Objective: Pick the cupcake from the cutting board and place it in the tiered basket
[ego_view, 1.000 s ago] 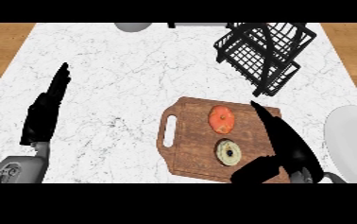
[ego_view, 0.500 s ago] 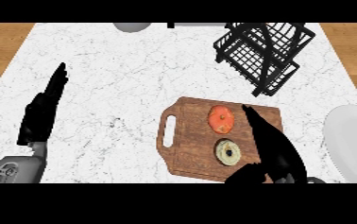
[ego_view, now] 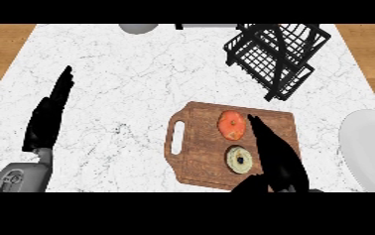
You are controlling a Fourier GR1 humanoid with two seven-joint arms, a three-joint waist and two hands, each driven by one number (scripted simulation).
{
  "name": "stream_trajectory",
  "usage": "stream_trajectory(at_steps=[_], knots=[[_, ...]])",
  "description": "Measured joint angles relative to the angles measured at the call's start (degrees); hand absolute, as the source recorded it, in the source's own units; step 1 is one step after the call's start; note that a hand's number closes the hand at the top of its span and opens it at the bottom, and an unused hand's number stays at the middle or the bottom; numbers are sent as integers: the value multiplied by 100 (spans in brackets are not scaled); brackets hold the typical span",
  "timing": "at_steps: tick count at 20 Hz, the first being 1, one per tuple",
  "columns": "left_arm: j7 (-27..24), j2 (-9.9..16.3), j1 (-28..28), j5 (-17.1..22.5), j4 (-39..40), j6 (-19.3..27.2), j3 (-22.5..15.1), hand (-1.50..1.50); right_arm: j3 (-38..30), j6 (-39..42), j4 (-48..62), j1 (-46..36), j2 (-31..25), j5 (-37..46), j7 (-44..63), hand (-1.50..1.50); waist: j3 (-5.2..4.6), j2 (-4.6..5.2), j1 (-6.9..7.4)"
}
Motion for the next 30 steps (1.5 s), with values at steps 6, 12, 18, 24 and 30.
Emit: stream_trajectory(at_steps=[6, 12, 18, 24, 30], knots=[[76, -102, -29, -112, -55, 37, -41, 0, -106, 66, 352, 97, 333, 200, -97, -150, 2, 2, 14], [31, -103, -64, -90, 10, -61, 88, 0, -276, 130, 695, 221, 576, 390, -273, -150, 3, 6, 11], [-122, -138, -7, -172, 81, -139, 163, 0, -575, 250, 1193, 151, 860, 424, -507, -150, 4, 8, 16], [-131, -223, -44, -219, 151, -220, 265, 0, -774, 321, 1679, 160, 1143, 476, -721, -150, 4, 5, 12], [24, -266, 1, -267, -80, -264, 245, 0, -629, 542, 1891, 101, 1268, 500, -869, 150, -42, -45, 13]])
